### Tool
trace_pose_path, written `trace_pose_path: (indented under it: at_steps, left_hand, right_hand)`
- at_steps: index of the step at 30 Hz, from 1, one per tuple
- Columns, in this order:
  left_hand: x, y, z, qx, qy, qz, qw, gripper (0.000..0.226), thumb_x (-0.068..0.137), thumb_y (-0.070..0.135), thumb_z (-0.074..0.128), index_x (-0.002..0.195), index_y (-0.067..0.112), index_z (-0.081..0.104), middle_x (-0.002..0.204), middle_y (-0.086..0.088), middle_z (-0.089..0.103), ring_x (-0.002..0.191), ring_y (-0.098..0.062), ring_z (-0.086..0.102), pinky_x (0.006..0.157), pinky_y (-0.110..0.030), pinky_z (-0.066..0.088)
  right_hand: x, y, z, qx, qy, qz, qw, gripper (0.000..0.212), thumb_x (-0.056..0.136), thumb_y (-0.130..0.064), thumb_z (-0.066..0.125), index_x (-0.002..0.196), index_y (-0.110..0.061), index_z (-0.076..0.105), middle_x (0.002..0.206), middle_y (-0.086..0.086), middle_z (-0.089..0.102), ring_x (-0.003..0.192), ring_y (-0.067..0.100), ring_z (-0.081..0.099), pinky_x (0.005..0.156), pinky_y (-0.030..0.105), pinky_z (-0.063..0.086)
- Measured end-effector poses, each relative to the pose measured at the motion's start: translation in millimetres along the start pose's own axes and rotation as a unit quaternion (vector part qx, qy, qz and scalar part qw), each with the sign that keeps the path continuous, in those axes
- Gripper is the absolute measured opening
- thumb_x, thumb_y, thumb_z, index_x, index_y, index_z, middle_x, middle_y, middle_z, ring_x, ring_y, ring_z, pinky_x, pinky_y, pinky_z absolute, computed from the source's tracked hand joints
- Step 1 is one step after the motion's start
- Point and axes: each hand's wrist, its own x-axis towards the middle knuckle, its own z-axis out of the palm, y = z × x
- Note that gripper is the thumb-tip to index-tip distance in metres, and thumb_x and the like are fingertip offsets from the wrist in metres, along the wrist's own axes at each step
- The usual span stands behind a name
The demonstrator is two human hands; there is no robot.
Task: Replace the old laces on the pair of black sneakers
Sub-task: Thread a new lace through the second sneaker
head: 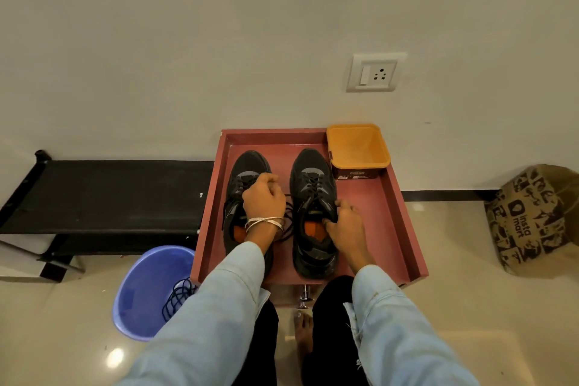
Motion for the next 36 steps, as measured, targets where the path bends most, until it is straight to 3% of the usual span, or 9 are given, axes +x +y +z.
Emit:
trace_pose_path:
  at_steps: [4,8,16,22,25,27,31,33,36]
  left_hand:
    - [9.8,0.2,10.7,0.021,-0.097,-0.024,0.995,0.031,0.086,-0.01,0.047,0.104,0.005,0.067,0.099,-0.017,0.066,0.077,-0.034,0.068,0.069,-0.043,0.059]
    - [11.5,4.7,19.8,0.054,-0.226,-0.094,0.968,0.012,0.084,0.005,0.068,0.095,0.006,0.071,0.077,-0.011,0.069,0.063,-0.029,0.068,0.067,-0.039,0.06]
    - [10.7,-0.5,24.2,0.169,-0.188,-0.019,0.967,0.02,0.092,0.026,0.056,0.09,0.009,0.066,0.092,-0.013,0.069,0.087,-0.031,0.064,0.082,-0.042,0.052]
    - [23.6,31.3,1.5,-0.048,-0.15,-0.052,0.986,0.012,0.087,0.01,0.061,0.078,0.017,0.059,0.068,-0.002,0.065,0.065,-0.016,0.063,0.072,-0.03,0.052]
    - [20.3,60.8,-20.6,-0.172,-0.153,-0.037,0.972,0.016,0.089,0.004,0.058,0.078,0.012,0.065,0.071,-0.007,0.067,0.056,-0.018,0.06,0.064,-0.025,0.054]
    - [14.4,80.4,-34.1,-0.224,-0.175,-0.036,0.958,0.016,0.093,0.003,0.052,0.089,0.004,0.068,0.079,-0.01,0.068,0.057,-0.016,0.063,0.062,-0.022,0.055]
    - [5.3,105.0,-45.7,-0.313,-0.259,-0.098,0.908,0.025,0.097,-0.002,0.041,0.11,-0.004,0.063,0.099,-0.017,0.068,0.08,-0.022,0.07,0.07,-0.029,0.059]
    - [5.4,110.2,-46.0,-0.359,-0.27,-0.131,0.884,0.029,0.096,-0.007,0.039,0.115,-0.004,0.06,0.107,-0.019,0.066,0.095,-0.027,0.068,0.081,-0.033,0.058]
    - [13.1,109.4,-47.9,-0.428,-0.228,-0.167,0.858,0.039,0.091,-0.016,0.036,0.122,-0.003,0.055,0.111,-0.016,0.064,0.104,-0.024,0.064,0.093,-0.034,0.051]
  right_hand:
    - [0.3,2.4,2.8,0.007,0.01,-0.005,1.0,0.048,0.085,-0.012,0.066,0.129,-0.007,0.048,0.121,0.017,0.053,0.111,0.03,0.051,0.086,0.029,0.042]
    - [0.9,4.3,4.3,0.009,0.016,-0.007,1.0,0.05,0.085,-0.011,0.066,0.13,-0.006,0.048,0.122,0.016,0.052,0.112,0.03,0.051,0.088,0.03,0.042]
    - [-2.9,4.0,6.7,0.016,0.026,0.002,1.0,0.048,0.084,-0.007,0.064,0.13,-0.007,0.048,0.12,0.015,0.052,0.109,0.029,0.052,0.089,0.032,0.043]
    - [-4.3,1.2,3.6,-0.004,0.015,0.01,1.0,0.046,0.086,-0.01,0.064,0.129,-0.007,0.048,0.119,0.017,0.052,0.109,0.032,0.052,0.088,0.033,0.043]
    - [-4.0,-5.5,-4.6,-0.039,0.008,-0.01,0.999,0.052,0.084,-0.025,0.07,0.129,-0.012,0.048,0.121,0.011,0.051,0.116,0.031,0.048,0.094,0.043,0.045]
    - [-6.4,-20.6,-18.1,0.057,0.026,-0.055,0.997,0.051,0.081,-0.03,0.073,0.126,-0.02,0.052,0.118,0.003,0.055,0.115,0.022,0.05,0.095,0.043,0.047]
    - [-18.3,-70.7,-44.1,0.365,-0.091,-0.091,0.922,0.024,0.083,-0.02,0.073,0.104,-0.025,0.063,0.106,-0.003,0.069,0.102,0.011,0.064,0.092,0.031,0.051]
    - [-22.1,-85.5,-50.6,0.396,-0.119,-0.099,0.905,0.009,0.087,-0.013,0.068,0.096,-0.013,0.067,0.092,0.005,0.072,0.089,0.016,0.067,0.084,0.031,0.052]
    - [-22.8,-86.5,-60.9,0.389,-0.111,-0.078,0.911,0.015,0.092,-0.01,0.061,0.096,0.002,0.068,0.075,0.01,0.068,0.069,0.013,0.064,0.07,0.023,0.053]
